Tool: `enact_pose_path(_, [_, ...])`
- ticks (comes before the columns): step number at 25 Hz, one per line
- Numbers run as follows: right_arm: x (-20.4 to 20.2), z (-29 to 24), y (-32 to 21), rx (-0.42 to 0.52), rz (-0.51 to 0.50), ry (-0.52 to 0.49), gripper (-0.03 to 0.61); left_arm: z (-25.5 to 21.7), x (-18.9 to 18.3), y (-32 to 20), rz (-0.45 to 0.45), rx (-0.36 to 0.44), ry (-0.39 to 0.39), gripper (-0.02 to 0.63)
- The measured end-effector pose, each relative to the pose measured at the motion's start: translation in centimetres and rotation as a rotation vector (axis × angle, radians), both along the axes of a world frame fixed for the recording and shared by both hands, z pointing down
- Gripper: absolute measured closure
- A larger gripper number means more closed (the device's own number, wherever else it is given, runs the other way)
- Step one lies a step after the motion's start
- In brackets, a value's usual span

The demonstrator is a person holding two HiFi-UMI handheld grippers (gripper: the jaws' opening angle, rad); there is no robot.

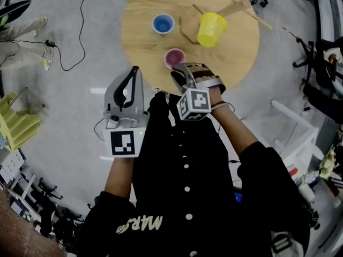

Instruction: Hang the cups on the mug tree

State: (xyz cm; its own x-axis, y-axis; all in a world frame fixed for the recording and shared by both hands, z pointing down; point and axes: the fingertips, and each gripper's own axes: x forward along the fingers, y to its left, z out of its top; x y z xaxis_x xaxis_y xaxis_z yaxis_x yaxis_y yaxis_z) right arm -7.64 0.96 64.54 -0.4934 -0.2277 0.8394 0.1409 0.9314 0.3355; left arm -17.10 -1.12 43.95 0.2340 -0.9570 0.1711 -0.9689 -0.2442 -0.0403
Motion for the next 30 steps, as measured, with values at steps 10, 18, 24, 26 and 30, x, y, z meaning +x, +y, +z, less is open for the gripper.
enact_pose_path(10, [0.2,0.4,-0.6,0.080,-0.005,0.028,0.557,0.4,0.3,0.0,-0.001,-0.008,0.002,0.618])
enact_pose_path(18, [-0.1,-1.4,-0.2,0.072,0.008,-0.022,0.558,-0.6,0.4,0.0,0.013,0.003,-0.010,0.618])
enact_pose_path(24, [-0.7,-7.3,1.2,-0.070,0.062,-0.179,0.558,-3.6,0.6,-0.1,0.021,0.035,-0.024,0.618])
enact_pose_path(26, [-0.9,-10.3,1.2,-0.130,0.103,-0.263,0.558,-4.8,0.8,-0.2,0.021,0.046,-0.030,0.618])
enact_pose_path(30, [-1.3,-17.1,-0.1,-0.199,0.200,-0.443,0.558,-8.4,1.4,-0.5,0.012,0.100,-0.030,0.618])
